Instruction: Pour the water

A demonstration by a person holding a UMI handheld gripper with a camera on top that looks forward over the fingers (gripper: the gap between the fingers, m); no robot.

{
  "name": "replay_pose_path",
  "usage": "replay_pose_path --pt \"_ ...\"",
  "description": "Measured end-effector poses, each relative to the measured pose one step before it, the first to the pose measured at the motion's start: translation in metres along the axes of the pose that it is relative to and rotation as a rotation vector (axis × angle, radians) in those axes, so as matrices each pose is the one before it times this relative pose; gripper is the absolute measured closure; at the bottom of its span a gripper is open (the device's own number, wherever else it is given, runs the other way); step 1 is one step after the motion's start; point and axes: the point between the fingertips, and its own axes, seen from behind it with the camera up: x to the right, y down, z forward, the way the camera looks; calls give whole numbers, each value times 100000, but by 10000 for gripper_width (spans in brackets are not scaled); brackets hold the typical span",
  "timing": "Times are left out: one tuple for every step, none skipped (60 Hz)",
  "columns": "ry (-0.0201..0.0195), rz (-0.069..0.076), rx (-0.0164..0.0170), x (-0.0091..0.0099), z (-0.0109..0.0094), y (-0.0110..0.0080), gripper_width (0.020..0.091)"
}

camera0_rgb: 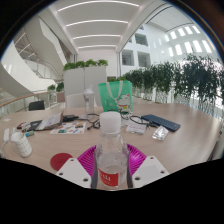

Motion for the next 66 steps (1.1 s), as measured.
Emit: replay_pose_path --pt "216 -329 -1014 -25 48 21 716" --pt "162 809 -642 87 -154 160 730" --pt "38 845 -665 -24 93 -19 743" --pt "267 652 -405 -279 -24 -71 750" --pt "55 658 -639 -16 77 -12 750" --pt "-280 318 -927 -64 82 -7 750" --pt "-604 231 -1335 -164 53 12 751" --pt "-764 252 -1797 -199 17 57 753" --pt "-868 737 -1792 83 155 300 761" --pt "-246 320 -1015 -437 -305 -365 760" --pt "66 406 76 -7 -175 -251 761" --pt "253 -72 433 -37 -201 -699 760" --pt "395 -390 527 -93 -215 -838 760" --pt "278 -736 490 -169 -220 -861 760" --pt "21 -1237 520 -301 -167 -936 760" --pt "-205 -1695 501 -385 -141 -950 759" --pt "-151 -2094 603 -384 -148 -1011 759" --pt "-391 -2165 364 -129 364 -1229 760" --pt "679 -3252 801 -656 -333 -892 760" --pt "289 -3355 478 -383 -97 -985 759" --pt "346 -3614 394 -388 -65 -985 759" --pt "-160 -3587 330 -112 176 -1094 759" --pt "246 -4146 351 -348 -43 -1034 761" --pt "824 -4740 608 -791 28 -911 761" --pt "179 -4831 664 -543 -26 -1052 761" --pt "-438 -4941 689 -278 -62 -1138 761" --pt "86 -5507 883 -673 -11 -1047 762" --pt "120 -5823 933 -697 8 -1077 762" --pt "-43 -6074 702 -608 77 -1011 763" --pt "822 -6415 874 -1398 534 -582 762" --pt "-58 -6585 573 -866 77 -887 763" --pt "-792 -6794 306 -363 -363 -1183 762" --pt "-313 -6659 673 -1031 194 -916 761" --pt "-423 -6867 737 -1070 252 -867 762" --pt "-271 -7155 768 -1093 374 -880 762" --pt "-748 -7174 927 -655 15 -643 762" --pt "-456 -6595 1092 -1087 856 -330 763" --pt "-85 -7942 312 -952 249 -820 763" --pt "143 -7411 232 -865 240 -864 763" --pt "256 -6963 282 -719 266 -798 762" --pt "106 -6632 322 -705 220 -770 763" --pt "-242 -6321 432 -743 211 -751 761" --pt "-442 -6018 405 -692 137 -749 762" --pt "-86 -7306 -662 -322 -400 -988 762" --pt "-768 -6309 424 -413 284 -184 764" --pt "672 -6061 -573 -488 159 -699 763" --pt "-1816 -5591 1509 -312 792 -176 764" --pt "276 -6435 242 -287 113 -552 763" --pt "430 -6227 408 -193 120 -543 762" --pt "600 -6001 274 -138 93 -494 763" --pt "635 -6077 -60 -106 115 -367 764" --pt "517 -5856 110 -70 103 -387 761" --pt "155 -5773 96 109 -129 -213 760" --pt "-218 -5151 275 189 759 -385 763" --pt "362 -4701 -307 -48 140 -316 764" --pt "220 -4062 -268 -43 54 -251 767" --pt "141 -3250 -244 -13 17 -227 762" --pt "170 -2568 -394 -2 66 -179 762" --pt "-531 -2489 -218 285 139 196 763" --pt "-159 -2084 -920 4 61 -6 761" --pt "-287 -1875 -766 -19 40 -8 762" --pt "-319 -1585 -339 -24 54 -115 760" --pt "-286 -1208 12 -41 55 -170 762" --pt "-287 -923 228 -49 78 -182 760" --pt "-238 -1206 263 135 -237 23 760" --pt "-496 -948 396 -128 359 -111 761"
